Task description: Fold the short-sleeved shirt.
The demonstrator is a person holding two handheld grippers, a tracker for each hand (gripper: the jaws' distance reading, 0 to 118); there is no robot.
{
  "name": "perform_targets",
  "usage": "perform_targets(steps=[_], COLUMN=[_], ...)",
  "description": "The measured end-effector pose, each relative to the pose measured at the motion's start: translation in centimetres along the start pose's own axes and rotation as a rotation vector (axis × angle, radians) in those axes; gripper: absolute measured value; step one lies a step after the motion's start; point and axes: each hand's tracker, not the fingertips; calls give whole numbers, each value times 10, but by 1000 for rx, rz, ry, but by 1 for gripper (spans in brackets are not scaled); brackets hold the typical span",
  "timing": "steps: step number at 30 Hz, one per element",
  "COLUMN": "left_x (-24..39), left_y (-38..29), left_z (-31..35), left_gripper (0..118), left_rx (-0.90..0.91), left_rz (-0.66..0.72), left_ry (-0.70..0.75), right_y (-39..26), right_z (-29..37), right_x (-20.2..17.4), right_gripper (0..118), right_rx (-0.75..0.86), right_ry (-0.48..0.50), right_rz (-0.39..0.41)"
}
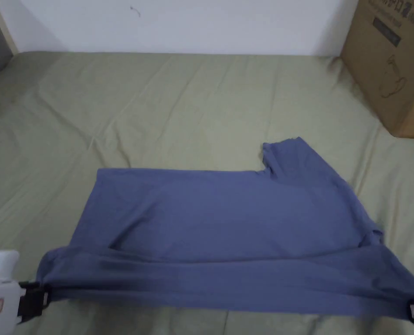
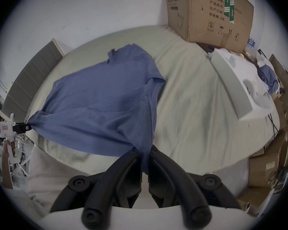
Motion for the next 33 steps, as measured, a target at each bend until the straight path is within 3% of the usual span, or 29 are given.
perform_targets(steps=[5, 6, 8, 9, 10, 11, 15, 17, 18, 19, 21, 22, 24, 26, 31, 32, 33], left_x=[-1, -4, -7, -6, -10, -14, -10, 3, 10, 17, 25, 30, 49, 78, 93, 97, 100], left_y=[-26, -27, -23, -18, -16, -12, 6, 18, 26, 36, 59, 68, 90, 105, 155, 162, 170], left_z=[-14, -17, -14, -6, -2, 5, 44, 54, 57, 57, 40, 34, 24, 29, -7, -15, -24], left_gripper=[6, 12, 54, 70, 84, 91, 93, 92, 87, 64, 5, 0, 0, 0, 0, 0, 0], left_rx=[-36, -16, 5, 27, 46, 60, 233, 275, 287, 304, 312, 318, 289, 373, 336, 333, 326], left_rz=[8, 18, 58, 96, 125, 156, 231, 218, 215, 191, 156, 128, 44, -3, 10, 7, -3], left_ry=[12, 11, 62, 90, 77, 62, 38, 3, -10, -33, -25, -21, -6, 10, -24, -21, -15], right_y=[-37, -38, -34, -32, -29, -26, 1, 22, 34, 45, 69, 80, 106, 135, 203, 217, 230], right_z=[-17, -19, -22, -22, -20, -13, 6, 9, 9, 7, -1, -6, -16, -31, -84, -99, -116], right_x=[0, 0, -2, -2, -1, -3, -7, -8, -7, -7, -12, -13, -15, -14, -13, -12, -12], right_gripper=[6, 17, 71, 92, 93, 91, 93, 91, 85, 61, 14, 4, 0, 0, 0, 4, 22], right_rx=[-46, -38, -69, -79, -66, -53, 26, 47, 70, 102, 131, 144, 171, 162, 162, 154, 130], right_ry=[-2, 3, -49, -73, -60, -60, -45, -23, 24, 66, 43, 24, 35, 34, 6, 0, -19], right_rz=[-34, -45, -68, -61, -53, -43, 3, -21, -57, -82, -116, -115, -107, -156, -72, -71, -54])
